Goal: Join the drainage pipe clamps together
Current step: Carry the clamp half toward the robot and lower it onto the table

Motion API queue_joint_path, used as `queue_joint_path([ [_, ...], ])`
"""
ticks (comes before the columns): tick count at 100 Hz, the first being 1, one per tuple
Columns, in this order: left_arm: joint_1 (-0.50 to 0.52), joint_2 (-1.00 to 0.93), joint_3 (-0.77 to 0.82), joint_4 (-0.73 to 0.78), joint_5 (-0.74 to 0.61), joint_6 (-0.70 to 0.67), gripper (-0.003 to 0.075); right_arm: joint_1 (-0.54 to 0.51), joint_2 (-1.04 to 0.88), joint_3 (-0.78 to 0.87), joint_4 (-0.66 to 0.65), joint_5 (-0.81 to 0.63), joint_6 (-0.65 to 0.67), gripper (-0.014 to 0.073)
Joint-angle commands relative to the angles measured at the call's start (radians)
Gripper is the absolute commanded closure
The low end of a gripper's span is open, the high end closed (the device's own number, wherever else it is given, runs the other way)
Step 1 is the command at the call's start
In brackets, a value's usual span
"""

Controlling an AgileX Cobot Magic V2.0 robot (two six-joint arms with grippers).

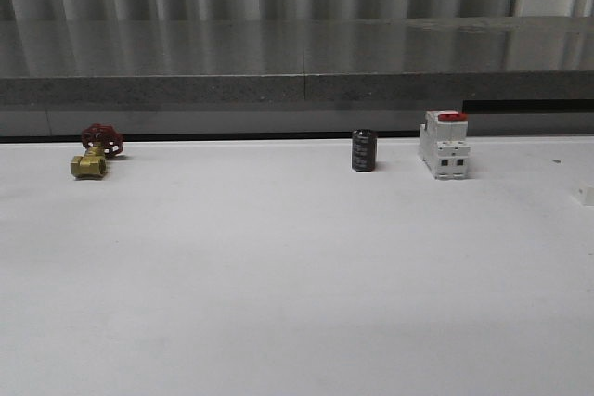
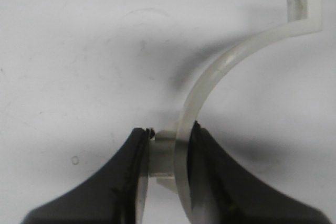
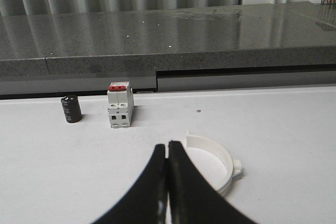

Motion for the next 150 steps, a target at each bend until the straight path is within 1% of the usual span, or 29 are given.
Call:
queue_joint_path([
  [1,-0.059,-0.116,-0.028,-0.039,0.021,-0.027,0.0649,-0.007,-0.019,-0.020,0.000,-0.083,-0.005,0.0661],
  [12,-0.151,-0.179,-0.024,-0.039,0.062,-0.125,0.0649,-0.007,-0.019,-0.020,0.000,-0.083,-0.005,0.0661],
  [24,-0.280,-0.215,-0.004,-0.030,0.065,-0.234,0.0648,-0.007,-0.019,-0.020,0.000,-0.083,-0.005,0.0661],
  [25,-0.305,-0.215,-0.004,-0.031,0.062,-0.251,0.0648,-0.007,-0.019,-0.020,0.000,-0.083,-0.005,0.0661],
  [26,-0.305,-0.215,-0.001,-0.031,0.062,-0.251,0.0648,-0.007,-0.019,-0.020,0.000,-0.083,-0.005,0.0661],
  [38,-0.445,-0.206,0.020,-0.026,0.033,-0.309,0.0648,-0.007,-0.019,-0.020,0.000,-0.083,-0.005,0.0661],
  [48,-0.551,-0.191,0.035,0.026,-0.007,-0.384,0.0648,-0.007,-0.019,-0.020,0.000,-0.083,-0.005,0.0661],
  [57,-0.612,-0.171,0.036,0.082,-0.030,-0.475,0.0648,-0.007,-0.019,-0.020,0.000,-0.083,-0.005,0.0661],
  [69,-0.675,-0.129,0.036,0.092,-0.051,-0.508,0.0648,-0.007,-0.019,-0.020,0.000,-0.083,-0.005,0.0661],
  [84,-0.715,-0.066,0.036,0.112,-0.085,-0.562,0.0648,-0.007,-0.019,-0.020,0.000,-0.083,-0.005,0.0661],
  [101,-0.716,-0.019,0.036,0.116,-0.127,-0.589,0.0648,-0.007,-0.019,-0.020,0.000,-0.083,-0.005,0.0661],
  [124,-0.716,0.002,0.036,0.116,-0.133,-0.605,0.0638,-0.007,-0.019,-0.020,0.000,-0.083,-0.005,0.0661],
  [131,-0.716,0.002,0.036,0.116,-0.133,-0.605,0.0606,-0.007,-0.019,-0.020,0.000,-0.083,-0.005,0.0661],
  [136,-0.716,0.002,0.036,0.116,-0.133,-0.605,0.0570,-0.007,-0.019,-0.020,0.000,-0.083,-0.005,0.0661],
  [141,-0.716,0.002,0.036,0.116,-0.133,-0.605,0.0519,-0.007,-0.019,-0.020,0.000,-0.083,-0.005,0.0661],
  [142,-0.716,0.002,0.036,0.116,-0.133,-0.605,0.0493,-0.007,-0.019,-0.020,0.000,-0.083,-0.005,0.0661],
  [143,-0.716,0.002,0.036,0.116,-0.133,-0.605,0.0493,-0.007,-0.019,-0.020,0.000,-0.083,-0.005,0.0661],
  [150,-0.716,0.002,0.036,0.116,-0.133,-0.605,0.0394,-0.007,-0.019,-0.020,0.000,-0.083,-0.005,0.0661],
])
